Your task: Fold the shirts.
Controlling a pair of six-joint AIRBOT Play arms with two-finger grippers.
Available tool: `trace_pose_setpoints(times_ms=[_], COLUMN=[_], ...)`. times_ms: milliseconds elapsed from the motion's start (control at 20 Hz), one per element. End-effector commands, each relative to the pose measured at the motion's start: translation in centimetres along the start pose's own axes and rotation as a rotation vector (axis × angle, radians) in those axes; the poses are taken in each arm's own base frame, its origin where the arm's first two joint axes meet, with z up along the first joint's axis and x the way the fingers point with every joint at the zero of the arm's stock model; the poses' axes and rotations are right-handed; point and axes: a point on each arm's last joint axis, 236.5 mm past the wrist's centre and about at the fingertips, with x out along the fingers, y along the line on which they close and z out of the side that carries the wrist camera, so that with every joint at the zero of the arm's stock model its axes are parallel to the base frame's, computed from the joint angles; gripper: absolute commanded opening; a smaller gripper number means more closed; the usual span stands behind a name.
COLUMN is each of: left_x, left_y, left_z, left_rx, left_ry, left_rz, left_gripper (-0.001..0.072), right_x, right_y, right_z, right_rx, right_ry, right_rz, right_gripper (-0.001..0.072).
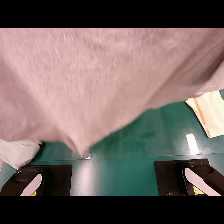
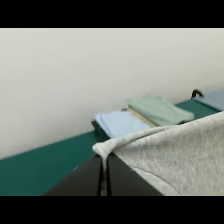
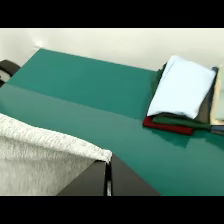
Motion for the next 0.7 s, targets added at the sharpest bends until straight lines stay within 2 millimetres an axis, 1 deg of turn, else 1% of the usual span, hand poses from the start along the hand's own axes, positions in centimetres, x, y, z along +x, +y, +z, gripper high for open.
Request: trace_pose_setpoints(times_ms=[0, 50, 100, 150, 200, 250, 300, 400, 450, 500, 550, 600, 650], left_x=[5.7, 7.9, 10.1, 11.9, 13.5, 14.8, 16.2, 18.5, 19.2, 19.8, 20.3, 20.6, 20.8], left_y=[3.2, 4.0, 4.9, 5.5, 6.1, 6.7, 7.3, 8.6, 9.0, 9.2, 9.5, 9.7, 9.9], left_z=[-9.3, -12.5, -16.4, -20.3, -24.8, -28.8, -32.9, -39.3, -41.6, -43.4, -44.5, -45.1, -45.2], left_rx=[-0.085, -0.122, -0.163, -0.205, -0.25, -0.289, -0.324, -0.361, -0.378, -0.391, -0.399, -0.403, -0.403], left_ry=[0.339, 0.429, 0.525, 0.615, 0.712, 0.788, 0.848, 0.913, 0.937, 0.961, 0.971, 0.971, 0.965], left_rz=[0.017, 0.004, -0.004, -0.009, -0.014, -0.014, -0.008, 0.014, 0.023, 0.027, 0.033, 0.039, 0.043], left_gripper=[0.0021, 0.0021, 0.0021, 0.0021, 0.0022, 0.0022, 0.0022, 0.0022, 0.0023, 0.0023, 0.0023, 0.0023, 0.0024], right_x=[5.9, 8.7, 12.0, 15.0, 18.0, 20.8, 23.4, 27.7, 29.4, 30.7, 31.7, 32.4, 33.0], right_y=[0.1, -0.3, -1.0, -1.7, -2.4, -3.3, -4.2, -5.8, -6.4, -6.8, -7.1, -7.3, -7.4], right_z=[-2.5, -4.4, -7.2, -10.1, -13.4, -16.6, -19.2, -23.7, -25.4, -26.7, -27.6, -28.2, -28.4], right_rx=[0.043, 0.067, 0.1, 0.133, 0.163, 0.18, 0.204, 0.264, 0.284, 0.301, 0.314, 0.317, 0.317], right_ry=[0.149, 0.226, 0.327, 0.424, 0.525, 0.605, 0.659, 0.735, 0.761, 0.779, 0.793, 0.807, 0.816], right_rz=[0.087, 0.105, 0.114, 0.12, 0.126, 0.129, 0.128, 0.111, 0.105, 0.103, 0.102, 0.102, 0.105], right_gripper=[0.0011, 0.0011, 0.0011, 0.0011, 0.0011, 0.0011, 0.0012, 0.0012, 0.0012, 0.0013, 0.0013, 0.0013, 0.0051])
